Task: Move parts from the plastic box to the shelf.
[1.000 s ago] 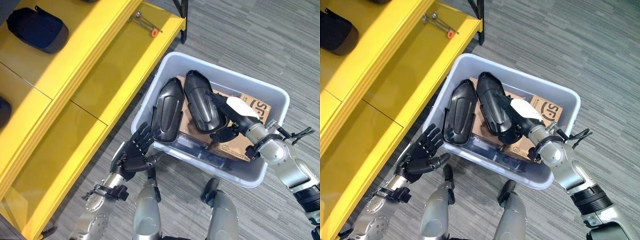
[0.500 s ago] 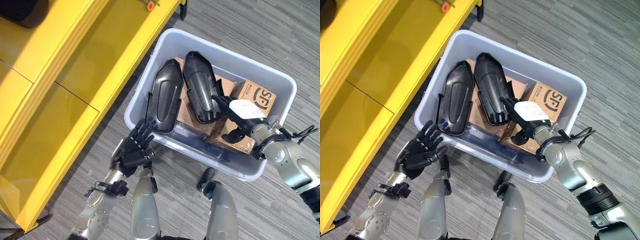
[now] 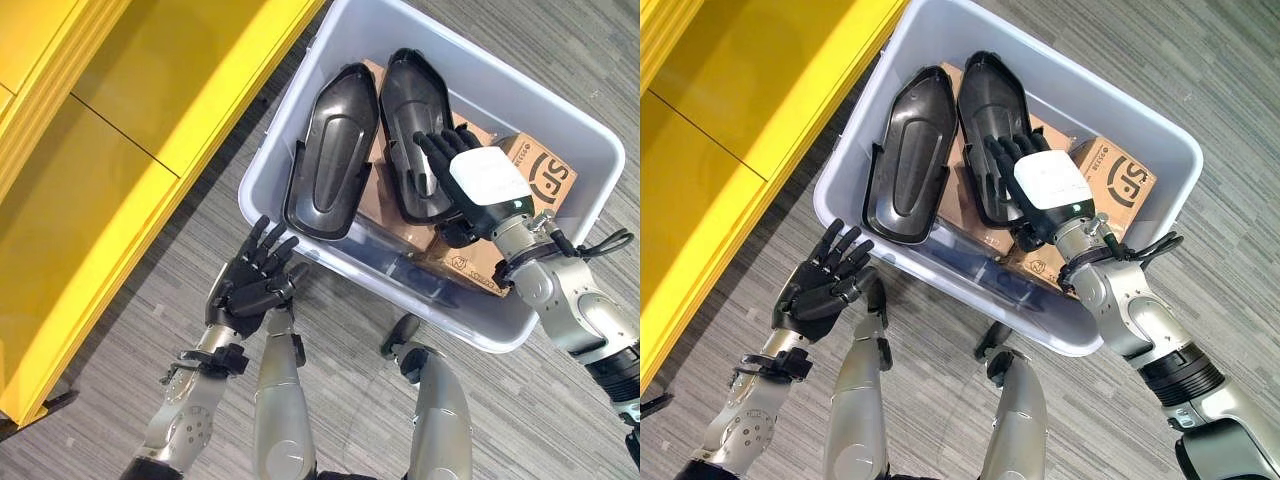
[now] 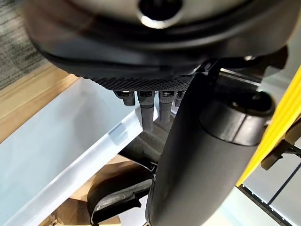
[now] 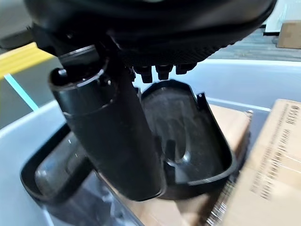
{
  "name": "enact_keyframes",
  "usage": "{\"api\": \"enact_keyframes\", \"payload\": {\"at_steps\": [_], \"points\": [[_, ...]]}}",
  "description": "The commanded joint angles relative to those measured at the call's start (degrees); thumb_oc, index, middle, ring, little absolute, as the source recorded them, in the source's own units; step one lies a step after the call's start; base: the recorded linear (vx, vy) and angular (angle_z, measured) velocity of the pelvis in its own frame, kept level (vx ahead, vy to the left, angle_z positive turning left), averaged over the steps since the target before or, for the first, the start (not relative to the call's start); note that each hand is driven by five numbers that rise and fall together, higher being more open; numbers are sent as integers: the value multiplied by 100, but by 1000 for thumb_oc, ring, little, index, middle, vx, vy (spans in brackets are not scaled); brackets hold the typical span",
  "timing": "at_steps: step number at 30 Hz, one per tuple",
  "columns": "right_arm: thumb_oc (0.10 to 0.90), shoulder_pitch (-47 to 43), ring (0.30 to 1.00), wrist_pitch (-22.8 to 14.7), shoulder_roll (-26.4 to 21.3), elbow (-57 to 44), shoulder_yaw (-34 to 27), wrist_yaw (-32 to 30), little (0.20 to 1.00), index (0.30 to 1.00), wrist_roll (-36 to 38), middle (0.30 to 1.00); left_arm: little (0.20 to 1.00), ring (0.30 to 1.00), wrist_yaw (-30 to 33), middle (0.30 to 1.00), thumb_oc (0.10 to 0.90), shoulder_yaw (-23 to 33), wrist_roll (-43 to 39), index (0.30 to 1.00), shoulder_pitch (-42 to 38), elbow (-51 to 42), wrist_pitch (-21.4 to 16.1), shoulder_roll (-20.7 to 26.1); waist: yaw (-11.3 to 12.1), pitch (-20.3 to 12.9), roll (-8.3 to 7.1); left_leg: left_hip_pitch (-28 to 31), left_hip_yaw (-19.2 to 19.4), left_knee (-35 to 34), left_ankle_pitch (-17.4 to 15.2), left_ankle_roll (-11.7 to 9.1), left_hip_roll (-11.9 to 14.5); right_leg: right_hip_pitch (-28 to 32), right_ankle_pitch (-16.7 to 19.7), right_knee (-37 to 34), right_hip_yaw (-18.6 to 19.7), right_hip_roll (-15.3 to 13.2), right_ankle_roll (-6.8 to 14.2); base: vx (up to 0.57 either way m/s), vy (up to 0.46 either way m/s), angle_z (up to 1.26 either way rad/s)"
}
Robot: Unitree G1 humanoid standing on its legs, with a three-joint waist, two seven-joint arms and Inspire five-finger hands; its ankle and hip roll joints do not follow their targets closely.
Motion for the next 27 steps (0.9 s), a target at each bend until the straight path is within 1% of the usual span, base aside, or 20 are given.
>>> {"api": "enact_keyframes", "payload": {"at_steps": [1,2,3,5,6,7,8,9,10,11,14,17,19,23,24,25,26,27], "points": [[900,-521,1000,-510,-133,-852,-664,-767,1000,1000,117,1000,1000,1000,-94,1000,900,-105,243,1000,-81,-681,-107,-51,21,-95,30,-115,-199,286,-674,59,5,138,85,-157,-184,-60,551,14,55,-3],[900,-499,1000,-563,-88,-969,-721,-672,1000,1000,111,1000,1000,1000,-77,1000,900,-144,227,1000,-101,-706,-81,-85,7,-95,47,-94,-173,289,-685,57,-2,146,76,-155,-178,-61,552,20,96,-4],[900,-438,1000,-481,-51,-1165,-777,-523,1000,1000,85,1000,1000,1000,-30,1000,900,-189,198,1000,-131,-727,-90,-123,-22,-95,64,-70,-136,284,-694,52,-11,154,75,-170,-164,-64,558,20,92,-4],[900,-397,1000,-355,-24,-1225,-781,-485,1000,1000,115,1000,1000,1000,-10,1000,900,-224,176,1000,-175,-721,-87,-135,-46,-95,75,-64,-114,298,-706,46,-14,151,71,-173,-152,-75,566,13,56,-4],[900,-394,1000,-196,12,-1148,-750,-437,1000,1000,107,1000,1000,1000,-40,1000,900,-263,91,1000,-211,-689,-96,-150,-55,-95,83,-74,-96,317,-720,49,-16,139,67,-167,-149,-79,562,0,0,0],[900,-398,1000,-192,17,-1132,-741,-432,1000,1000,111,1000,1000,1000,-51,1000,900,-267,43,1000,-217,-679,-100,-155,-56,-95,83,-78,-94,318,-721,49,-15,135,67,-168,-148,-79,561,75,11,-2],[900,-350,1000,-103,27,-1045,-649,-326,1000,1000,203,1000,1000,1000,-183,1000,900,-290,-226,1000,-162,-669,-67,-172,-66,-95,78,17,-115,367,-863,-5,-31,213,-50,-103,-96,-109,639,0,0,0],[900,-389,1000,-81,24,-1040,-660,-308,1000,1000,180,1000,1000,1000,-211,1000,900,-269,-243,1000,-205,-675,-55,-166,-57,-95,80,-104,-82,331,-730,49,-11,109,61,-154,-156,-95,565,0,0,0],[900,-356,1000,-54,49,-1014,-643,-293,1000,1000,91,1000,1000,1000,-266,1000,900,-261,-162,1000,-196,-680,26,-177,-57,-95,73,-122,-82,323,-723,49,-10,95,75,-163,-164,-96,569,0,0,0],[900,-277,1000,-55,77,-957,-590,-317,1000,1000,53,1000,1000,1000,-267,1000,900,-313,-21,1000,-143,-694,64,-174,-69,-95,56,-6,-116,353,-860,-11,-26,199,-40,-112,-115,-117,646,68,-30,-2],[900,-247,1000,32,50,-852,-490,-376,1000,1000,10,1000,1000,1000,-244,1000,900,-461,28,1000,-136,-697,8,-128,-74,-95,48,11,-108,339,-870,-5,-29,220,-37,-138,-135,-108,642,26,-12,0],[900,-322,1000,190,72,-704,-384,-369,1000,1000,-12,1000,1000,1000,-118,1000,900,-461,-46,1000,-209,-636,-25,-117,-85,-95,41,-17,-87,349,-874,1,-28,190,-7,-168,-137,-100,652,0,0,0],[900,-308,1000,211,99,-639,-347,-396,1000,1000,-15,1000,1000,1000,-119,1000,900,-441,-42,1000,-266,-636,18,-115,-101,-95,23,-65,-99,376,-874,-2,-19,157,13,-180,-129,-95,655,0,0,0],[900,-245,1000,389,77,-599,-365,-181,1000,1000,-87,1000,1000,1000,-238,1000,900,-427,-187,1000,-284,-707,67,-94,-130,-95,9,-121,-100,392,-876,-13,-18,104,33,-196,-106,-72,647,0,0,0],[900,-142,1000,288,13,-650,-363,-49,1000,1000,-218,1000,1000,1000,-426,1000,900,-399,-232,1000,-248,-734,14,-84,-156,-95,-14,-119,-94,399,-881,-14,-13,105,39,-195,-97,-53,652,-59,-15,3],[900,-167,1000,267,-11,-684,-402,-34,1000,1000,-218,1000,1000,1000,-458,1000,900,-378,-231,1000,-312,-753,5,-73,-150,-95,-15,-255,-63,354,-732,41,10,-16,163,-254,-154,-29,573,0,0,0],[900,-46,1000,260,-34,-775,-393,17,1000,1000,-274,1000,1000,1000,-502,1000,900,-397,-215,1000,-247,-785,-28,-55,-181,-95,-28,-127,-87,396,-871,-17,2,96,55,-201,-99,-45,656,0,0,0],[900,89,1000,274,-59,-915,-440,87,1000,1000,-300,1000,1000,1000,-509,1000,900,-407,-204,1000,-229,-856,-59,-24,-194,-95,-40,-109,-76,398,-880,-12,0,116,63,-211,-92,-39,668,18,-50,-2]]}}
